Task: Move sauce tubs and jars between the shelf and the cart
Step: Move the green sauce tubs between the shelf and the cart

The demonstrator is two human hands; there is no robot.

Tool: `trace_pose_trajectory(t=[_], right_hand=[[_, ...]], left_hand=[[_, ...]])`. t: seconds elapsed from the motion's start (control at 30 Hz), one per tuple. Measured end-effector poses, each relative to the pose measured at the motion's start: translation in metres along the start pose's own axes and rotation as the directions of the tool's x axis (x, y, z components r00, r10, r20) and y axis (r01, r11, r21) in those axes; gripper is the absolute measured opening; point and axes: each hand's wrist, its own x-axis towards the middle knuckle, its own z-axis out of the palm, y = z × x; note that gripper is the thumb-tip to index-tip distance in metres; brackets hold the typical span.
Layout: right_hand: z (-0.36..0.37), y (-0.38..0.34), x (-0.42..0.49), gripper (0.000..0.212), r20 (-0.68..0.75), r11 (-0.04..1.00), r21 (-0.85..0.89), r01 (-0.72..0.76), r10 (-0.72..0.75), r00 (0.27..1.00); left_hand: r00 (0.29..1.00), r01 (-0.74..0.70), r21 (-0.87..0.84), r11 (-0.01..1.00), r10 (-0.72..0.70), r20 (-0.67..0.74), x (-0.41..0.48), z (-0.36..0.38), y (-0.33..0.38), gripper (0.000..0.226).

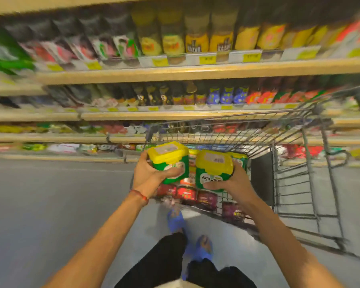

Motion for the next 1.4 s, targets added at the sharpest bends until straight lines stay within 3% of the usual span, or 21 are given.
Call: trace_pose_trajectory(t=[0.13,0.23,0.33,0.67,0.77,1.1,1.27,1.4], right_hand=[[0.022,-0.026,-0.02,0.1,0.087,0.999,-0.037,0.038,-0.035,0.996],[0.045,-0.046,-0.031,0.109,0.141,0.994,-0.054,0.094,-0.086,0.986],[0.072,-0.065,-0.037,0.099,0.19,0.987,-0.07,0.144,-0.128,0.973],[0.208,-0.134,-0.048,0.084,0.342,0.968,-0.054,0.246,-0.213,0.915],[0.263,-0.151,-0.05,0.096,0.329,0.966,-0.032,0.256,-0.231,0.916],[0.438,-0.218,-0.06,0.091,0.327,0.922,-0.009,0.386,-0.362,0.873],[0.506,-0.251,-0.052,0.104,0.326,0.909,0.027,0.417,-0.402,0.856],[0.548,-0.278,-0.033,0.086,0.321,0.89,0.035,0.455,-0.441,0.838]], left_hand=[[0.997,-0.028,-0.036,0.999,0.026,-0.072,-0.025,-0.034,0.02,0.084],[0.992,-0.063,-0.032,0.998,0.059,-0.109,-0.037,-0.061,0.03,0.096],[0.984,-0.097,-0.045,0.994,0.089,-0.156,-0.047,-0.092,0.033,0.107],[0.946,-0.188,-0.088,0.978,0.156,-0.285,-0.067,-0.245,0.038,0.098],[0.937,-0.233,-0.076,0.969,0.203,-0.283,-0.067,-0.302,0.037,0.094],[0.886,-0.389,-0.019,0.921,0.369,-0.281,-0.044,-0.485,0.055,0.09],[0.862,-0.454,-0.017,0.891,0.434,-0.263,-0.021,-0.549,0.074,0.083],[0.819,-0.516,-0.038,0.856,0.48,-0.314,0.007,-0.591,0.088,0.079]])
